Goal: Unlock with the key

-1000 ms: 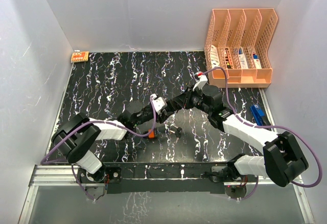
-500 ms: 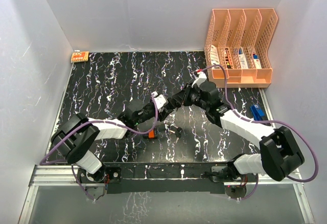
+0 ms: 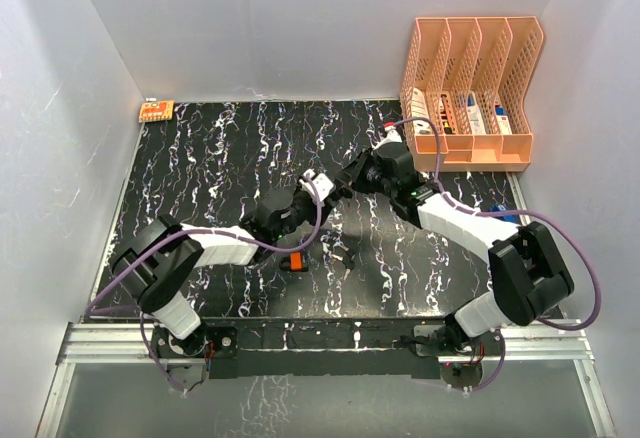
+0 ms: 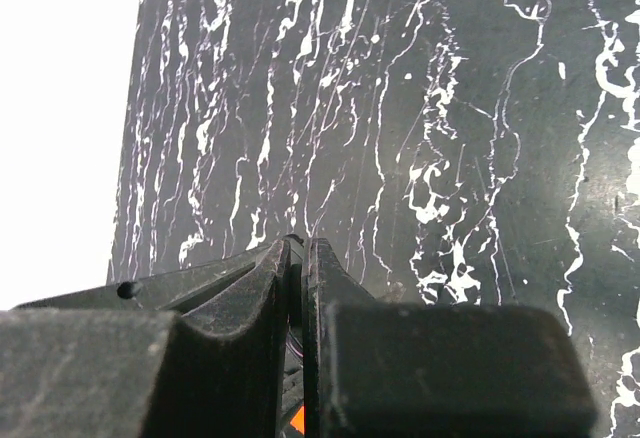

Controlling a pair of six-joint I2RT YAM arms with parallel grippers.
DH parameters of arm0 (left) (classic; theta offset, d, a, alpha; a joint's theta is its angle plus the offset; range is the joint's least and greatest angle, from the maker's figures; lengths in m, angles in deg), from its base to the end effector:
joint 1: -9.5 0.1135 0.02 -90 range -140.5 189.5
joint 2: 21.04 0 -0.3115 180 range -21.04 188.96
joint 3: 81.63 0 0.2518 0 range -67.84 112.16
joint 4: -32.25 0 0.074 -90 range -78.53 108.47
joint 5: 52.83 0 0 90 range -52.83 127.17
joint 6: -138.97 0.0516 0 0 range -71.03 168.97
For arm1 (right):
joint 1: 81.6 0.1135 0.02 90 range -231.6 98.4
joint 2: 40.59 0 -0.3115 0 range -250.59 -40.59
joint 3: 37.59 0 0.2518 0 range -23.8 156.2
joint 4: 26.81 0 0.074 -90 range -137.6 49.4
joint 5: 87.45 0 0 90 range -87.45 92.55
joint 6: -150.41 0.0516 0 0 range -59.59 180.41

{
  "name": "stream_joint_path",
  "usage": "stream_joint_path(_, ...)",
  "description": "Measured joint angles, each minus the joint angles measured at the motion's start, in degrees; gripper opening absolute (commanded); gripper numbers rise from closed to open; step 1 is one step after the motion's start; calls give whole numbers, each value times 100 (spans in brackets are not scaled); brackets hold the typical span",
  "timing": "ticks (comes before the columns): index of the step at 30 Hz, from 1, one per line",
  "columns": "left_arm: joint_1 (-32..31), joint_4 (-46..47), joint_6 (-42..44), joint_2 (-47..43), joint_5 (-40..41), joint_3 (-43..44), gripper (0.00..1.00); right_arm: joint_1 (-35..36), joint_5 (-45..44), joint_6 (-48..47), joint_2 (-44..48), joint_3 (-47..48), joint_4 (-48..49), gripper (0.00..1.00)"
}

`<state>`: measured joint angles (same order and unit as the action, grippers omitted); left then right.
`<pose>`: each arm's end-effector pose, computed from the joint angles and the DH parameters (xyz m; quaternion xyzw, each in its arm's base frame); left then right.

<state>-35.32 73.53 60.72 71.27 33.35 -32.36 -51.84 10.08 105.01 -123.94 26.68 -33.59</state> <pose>0.2402 -0.2435 0.2490 0.3604 0.6208 -0.2210 0.6602 0.2870 0.1719 0.2860 0.0746 0.8430 0.3645 0.3885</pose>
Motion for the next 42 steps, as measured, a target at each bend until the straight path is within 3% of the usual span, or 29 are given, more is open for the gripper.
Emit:
stream_joint_path(16,-267,-774,367,310,946,616,0,-57,-501,671,-337,479,-732,2)
stream_joint_path(21,-286,-778,256,297,953,621,0,-50,-551,629,-164,426,-763,46)
stream_joint_path(24,-319,-846,127,247,981,625,0,-81,-542,522,247,358,-866,61)
stream_joint_path(31,-264,-1314,-365,37,1427,625,0,-780,-282,184,1032,334,-833,78)
stream_joint_path(42,476,-2586,-2218,-402,1775,1084,0,-951,-293,-688,1569,-754,-837,88)
